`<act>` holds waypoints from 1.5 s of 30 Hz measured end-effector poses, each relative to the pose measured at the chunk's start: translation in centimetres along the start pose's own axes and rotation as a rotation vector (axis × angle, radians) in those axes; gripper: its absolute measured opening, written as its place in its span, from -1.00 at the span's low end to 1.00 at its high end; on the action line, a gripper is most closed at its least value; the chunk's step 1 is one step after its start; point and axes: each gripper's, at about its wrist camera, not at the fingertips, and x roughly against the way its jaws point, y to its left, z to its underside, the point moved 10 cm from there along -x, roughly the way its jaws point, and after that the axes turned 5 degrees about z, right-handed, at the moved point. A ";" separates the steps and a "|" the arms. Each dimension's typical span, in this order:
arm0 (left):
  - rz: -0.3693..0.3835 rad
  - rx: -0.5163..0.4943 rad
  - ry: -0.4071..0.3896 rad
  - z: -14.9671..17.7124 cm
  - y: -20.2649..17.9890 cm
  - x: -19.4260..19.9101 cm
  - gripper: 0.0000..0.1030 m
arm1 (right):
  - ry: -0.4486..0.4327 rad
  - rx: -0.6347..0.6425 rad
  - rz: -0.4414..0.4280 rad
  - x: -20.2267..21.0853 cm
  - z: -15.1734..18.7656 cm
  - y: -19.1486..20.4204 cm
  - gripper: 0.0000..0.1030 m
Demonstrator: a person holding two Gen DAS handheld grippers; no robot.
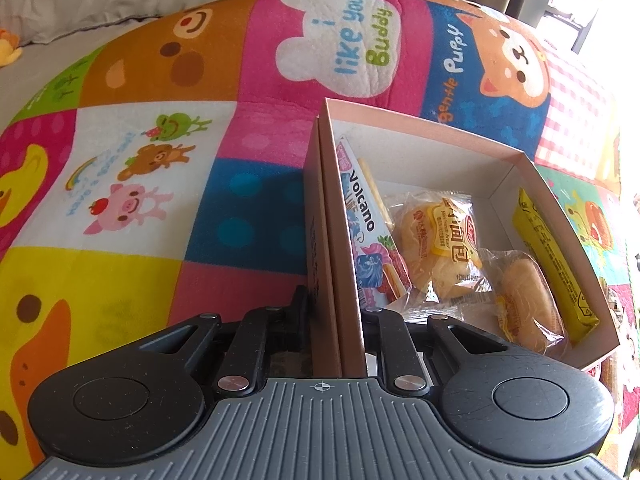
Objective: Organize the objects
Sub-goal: 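Carry the green-wrapped sweets with the right gripper and drop them into the box, then grasp the clear-wrapped sweet packets on the mat with the right gripper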
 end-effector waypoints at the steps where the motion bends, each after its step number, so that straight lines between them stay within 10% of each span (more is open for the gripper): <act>1: 0.001 -0.001 0.000 0.0 0.0 0.0 -0.65 | -0.017 0.024 -0.025 0.2 -0.5 1.5 0.19; 10: 0.015 0.015 -0.003 0.0 0.1 0.0 -0.64 | -0.325 0.155 0.090 -1.3 -9.9 6.0 0.19; 20: 0.029 0.022 -0.009 0.1 0.2 0.0 -0.62 | -0.250 -0.189 -0.099 -8.8 -12.9 4.4 0.51; 28: 0.023 0.026 -0.020 0.1 0.2 0.1 -0.63 | -0.297 -0.257 0.065 -5.6 -9.5 -1.2 0.69; 38: 0.018 0.024 -0.020 0.2 0.2 0.1 -0.63 | -0.169 -0.376 0.434 -2.9 3.7 -8.8 0.72; 45: 0.010 0.017 -0.012 0.1 0.1 0.1 -0.65 | -0.181 -0.277 0.411 -3.7 4.5 -3.7 0.72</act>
